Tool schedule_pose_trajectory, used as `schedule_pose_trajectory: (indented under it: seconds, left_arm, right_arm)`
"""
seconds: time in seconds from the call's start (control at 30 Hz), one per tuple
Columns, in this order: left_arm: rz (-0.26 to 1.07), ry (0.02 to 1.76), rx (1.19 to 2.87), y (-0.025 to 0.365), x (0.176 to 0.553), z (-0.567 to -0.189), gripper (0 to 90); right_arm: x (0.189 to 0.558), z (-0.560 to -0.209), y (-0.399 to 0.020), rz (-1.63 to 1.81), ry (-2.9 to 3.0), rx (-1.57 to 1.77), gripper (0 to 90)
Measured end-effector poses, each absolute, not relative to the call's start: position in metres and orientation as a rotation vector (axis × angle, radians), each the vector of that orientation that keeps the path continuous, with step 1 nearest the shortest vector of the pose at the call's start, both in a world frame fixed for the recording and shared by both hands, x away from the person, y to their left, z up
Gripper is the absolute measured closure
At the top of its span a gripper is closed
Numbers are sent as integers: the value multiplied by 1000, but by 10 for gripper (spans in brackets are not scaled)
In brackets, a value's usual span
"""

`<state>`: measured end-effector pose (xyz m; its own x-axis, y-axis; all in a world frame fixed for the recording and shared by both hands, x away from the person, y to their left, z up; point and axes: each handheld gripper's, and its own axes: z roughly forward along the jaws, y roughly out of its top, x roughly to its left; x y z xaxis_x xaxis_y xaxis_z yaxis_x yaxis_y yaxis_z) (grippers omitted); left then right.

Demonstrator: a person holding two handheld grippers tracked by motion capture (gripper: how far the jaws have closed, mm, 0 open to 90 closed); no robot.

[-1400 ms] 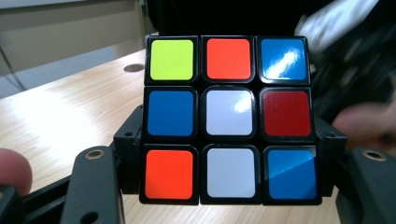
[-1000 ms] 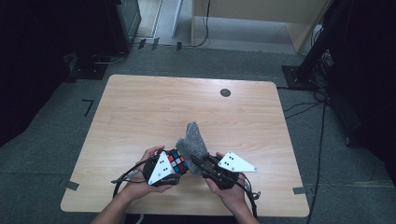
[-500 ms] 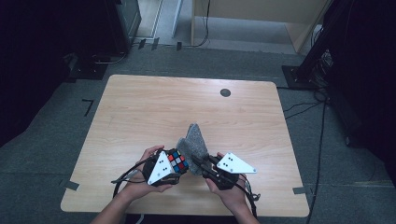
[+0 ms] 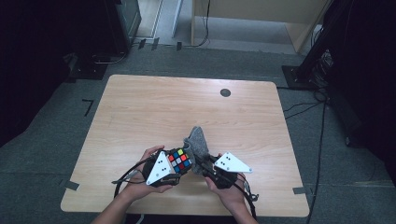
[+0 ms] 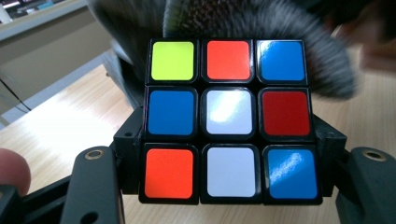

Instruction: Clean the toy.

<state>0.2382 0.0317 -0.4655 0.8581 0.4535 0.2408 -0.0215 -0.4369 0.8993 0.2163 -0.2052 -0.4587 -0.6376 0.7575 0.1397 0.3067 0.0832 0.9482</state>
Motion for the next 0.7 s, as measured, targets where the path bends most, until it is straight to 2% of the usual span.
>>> schedule_pose_trajectory:
  seconds: [0.3, 0.5, 0.7]
  left_arm:
    - [559, 336, 1964, 32, 240, -467, 338]
    - [544, 338, 1935, 35, 241, -464, 338]
    - [548, 333, 1973, 32, 241, -468, 338]
  right_arm:
    - [210, -449, -201, 1630, 1986, 946, 747]
    - [218, -455, -209, 1633, 1996, 1075, 754]
    - [209, -444, -200, 1621, 1985, 945, 751]
